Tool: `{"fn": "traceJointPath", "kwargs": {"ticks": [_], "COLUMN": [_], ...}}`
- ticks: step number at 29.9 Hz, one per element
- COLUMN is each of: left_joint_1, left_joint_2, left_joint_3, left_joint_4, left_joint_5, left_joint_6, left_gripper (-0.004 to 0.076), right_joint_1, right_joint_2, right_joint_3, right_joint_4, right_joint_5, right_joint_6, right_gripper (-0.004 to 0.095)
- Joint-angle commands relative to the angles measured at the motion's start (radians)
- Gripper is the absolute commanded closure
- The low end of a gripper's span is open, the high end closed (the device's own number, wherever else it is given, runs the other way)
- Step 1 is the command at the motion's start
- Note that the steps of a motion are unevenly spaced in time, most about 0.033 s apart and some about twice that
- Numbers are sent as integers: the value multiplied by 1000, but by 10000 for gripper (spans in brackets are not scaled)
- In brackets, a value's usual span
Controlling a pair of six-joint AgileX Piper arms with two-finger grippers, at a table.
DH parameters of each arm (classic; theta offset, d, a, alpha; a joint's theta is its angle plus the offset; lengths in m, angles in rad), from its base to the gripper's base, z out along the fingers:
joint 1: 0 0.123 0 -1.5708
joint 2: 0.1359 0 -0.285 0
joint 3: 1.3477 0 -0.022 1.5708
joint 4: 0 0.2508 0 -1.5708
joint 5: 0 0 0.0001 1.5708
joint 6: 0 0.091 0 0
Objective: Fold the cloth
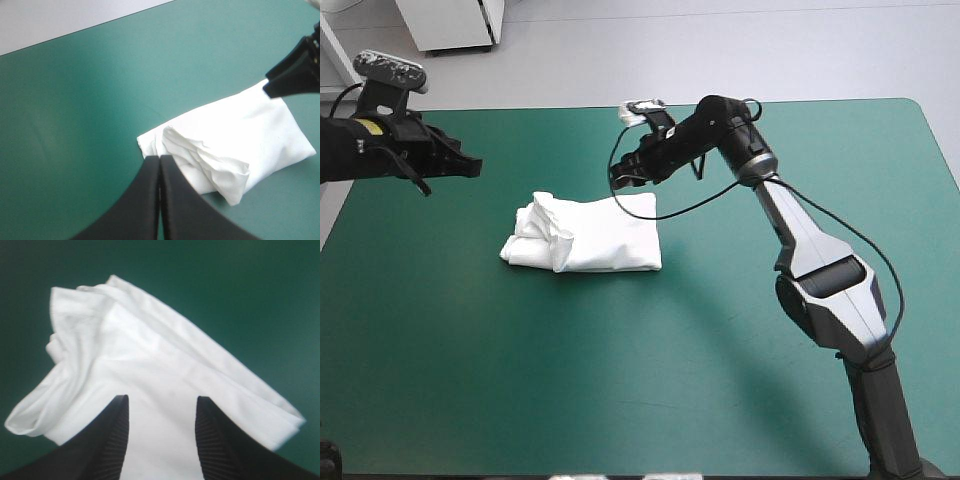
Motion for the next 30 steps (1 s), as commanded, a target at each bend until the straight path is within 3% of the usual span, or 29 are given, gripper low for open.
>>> {"fn": "traceJointPath", "kwargs": {"ticks": [1, 12, 21, 27, 30], "left_joint_1": [-5, -44, -97, -97, -97], "left_joint_2": [-120, -243, -243, -243, -241], "left_joint_3": [51, 166, 166, 166, 166], "left_joint_4": [42, 108, 110, 109, 109], "left_joint_5": [-57, -117, -143, -149, -152], "left_joint_6": [-8, -79, -79, -79, -79], "left_gripper": [733, 724, 551, 544, 544], "right_joint_1": [-71, -153, -149, -149, -140], "right_joint_2": [-145, -406, -243, -152, -133], "right_joint_3": [4, 478, 500, 500, 498], "right_joint_4": [-9, -19, 151, 316, 332], "right_joint_5": [11, 11, -15, -15, -22], "right_joint_6": [45, 16, -50, -93, -118], "right_gripper": [493, 460, 437, 437, 437]}}
